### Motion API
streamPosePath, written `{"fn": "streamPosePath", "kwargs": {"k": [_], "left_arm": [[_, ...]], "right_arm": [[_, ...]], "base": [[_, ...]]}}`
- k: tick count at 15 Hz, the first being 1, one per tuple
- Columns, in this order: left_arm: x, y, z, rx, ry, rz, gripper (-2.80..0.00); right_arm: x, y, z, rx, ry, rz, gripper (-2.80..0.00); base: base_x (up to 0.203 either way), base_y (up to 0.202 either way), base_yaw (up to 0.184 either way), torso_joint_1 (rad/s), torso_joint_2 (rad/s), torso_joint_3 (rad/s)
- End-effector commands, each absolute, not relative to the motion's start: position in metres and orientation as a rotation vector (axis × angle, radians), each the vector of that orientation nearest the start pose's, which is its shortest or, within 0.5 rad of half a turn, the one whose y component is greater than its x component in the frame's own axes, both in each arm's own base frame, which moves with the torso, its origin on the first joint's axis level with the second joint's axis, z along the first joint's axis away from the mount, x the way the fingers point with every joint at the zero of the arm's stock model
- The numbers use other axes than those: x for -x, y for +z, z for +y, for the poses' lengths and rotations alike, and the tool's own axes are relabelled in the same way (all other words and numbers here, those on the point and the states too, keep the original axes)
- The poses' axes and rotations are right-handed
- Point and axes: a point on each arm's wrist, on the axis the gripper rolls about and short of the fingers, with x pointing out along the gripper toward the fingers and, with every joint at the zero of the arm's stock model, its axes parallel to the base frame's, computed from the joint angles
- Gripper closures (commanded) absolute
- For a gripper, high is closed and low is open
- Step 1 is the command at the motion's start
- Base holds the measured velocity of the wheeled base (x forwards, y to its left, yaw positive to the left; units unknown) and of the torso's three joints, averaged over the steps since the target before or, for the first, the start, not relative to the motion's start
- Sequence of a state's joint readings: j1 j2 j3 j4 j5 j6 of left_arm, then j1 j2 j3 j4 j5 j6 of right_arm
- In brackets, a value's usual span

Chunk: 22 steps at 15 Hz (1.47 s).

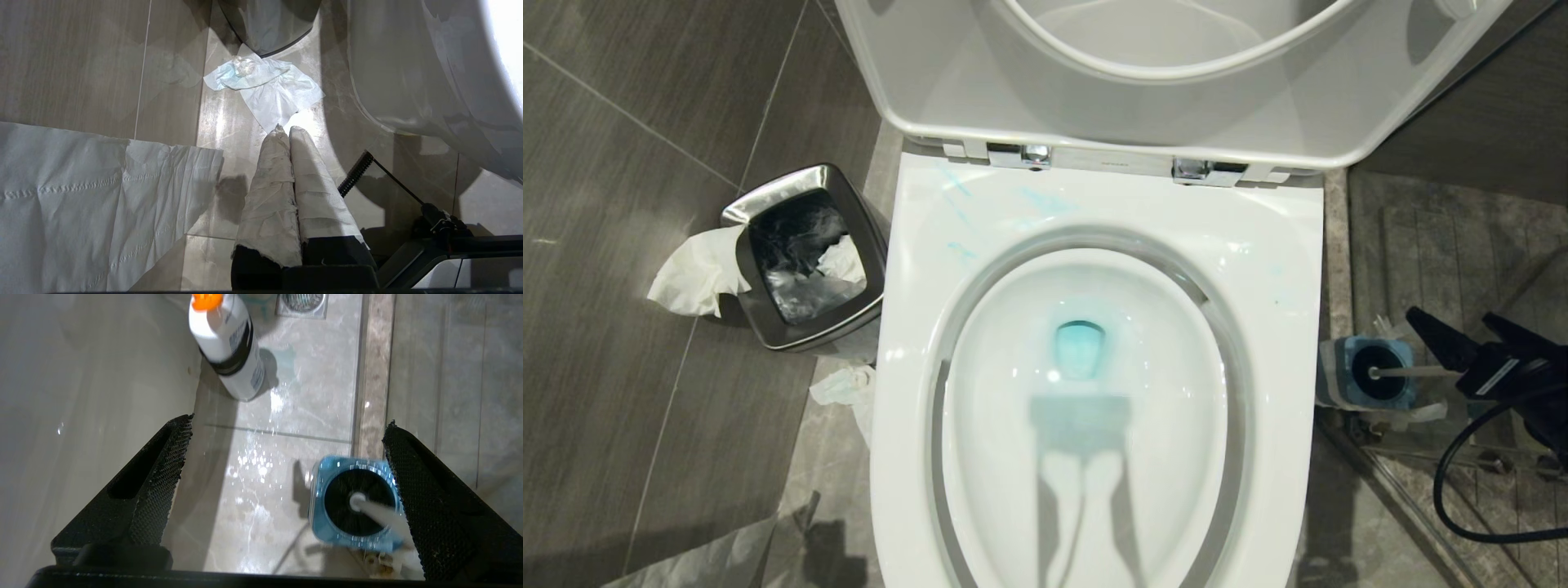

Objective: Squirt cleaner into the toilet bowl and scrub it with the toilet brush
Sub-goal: Put the toilet brush back, then flush the toilet

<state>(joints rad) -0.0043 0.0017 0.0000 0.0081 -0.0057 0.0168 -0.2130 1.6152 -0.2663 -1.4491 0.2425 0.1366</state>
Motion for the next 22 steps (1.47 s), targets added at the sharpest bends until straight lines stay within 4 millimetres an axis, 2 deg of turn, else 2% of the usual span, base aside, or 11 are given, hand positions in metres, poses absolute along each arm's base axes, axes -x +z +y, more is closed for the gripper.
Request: {"fn": "streamPosePath", "kwargs": {"k": [1, 9, 13, 14, 22], "left_arm": [[0.022, 0.074, 0.0, -0.015, -0.011, 0.012, 0.0], [0.022, 0.074, 0.0, -0.015, -0.009, 0.012, 0.0], [0.022, 0.074, 0.0, -0.017, -0.009, 0.012, 0.0], [0.022, 0.074, 0.0, -0.017, -0.009, 0.012, 0.0], [0.022, 0.074, 0.0, -0.017, -0.009, 0.012, 0.0]], "right_arm": [[-0.227, 0.176, -0.043, -0.104, 0.042, -0.148, -2.8], [-0.234, 0.24, -0.038, -0.071, 0.104, -0.252, -2.8], [-0.231, 0.246, -0.035, -0.063, 0.111, -0.257, -2.8], [-0.23, 0.246, -0.035, -0.062, 0.118, -0.258, 0.0], [-0.215, 0.259, -0.032, -0.061, 0.125, -0.263, 0.0]], "base": [[0.0, 0.0, 0.0, 0.0, 0.0, 0.0], [0.0, 0.0, 0.0, 0.0, 0.0, 0.0], [0.0, 0.0, 0.0, 0.0, 0.0, 0.0], [0.0, 0.0, 0.0, 0.0, 0.0, 0.0], [0.0, 0.0, 0.0, 0.0, 0.0, 0.0]]}}
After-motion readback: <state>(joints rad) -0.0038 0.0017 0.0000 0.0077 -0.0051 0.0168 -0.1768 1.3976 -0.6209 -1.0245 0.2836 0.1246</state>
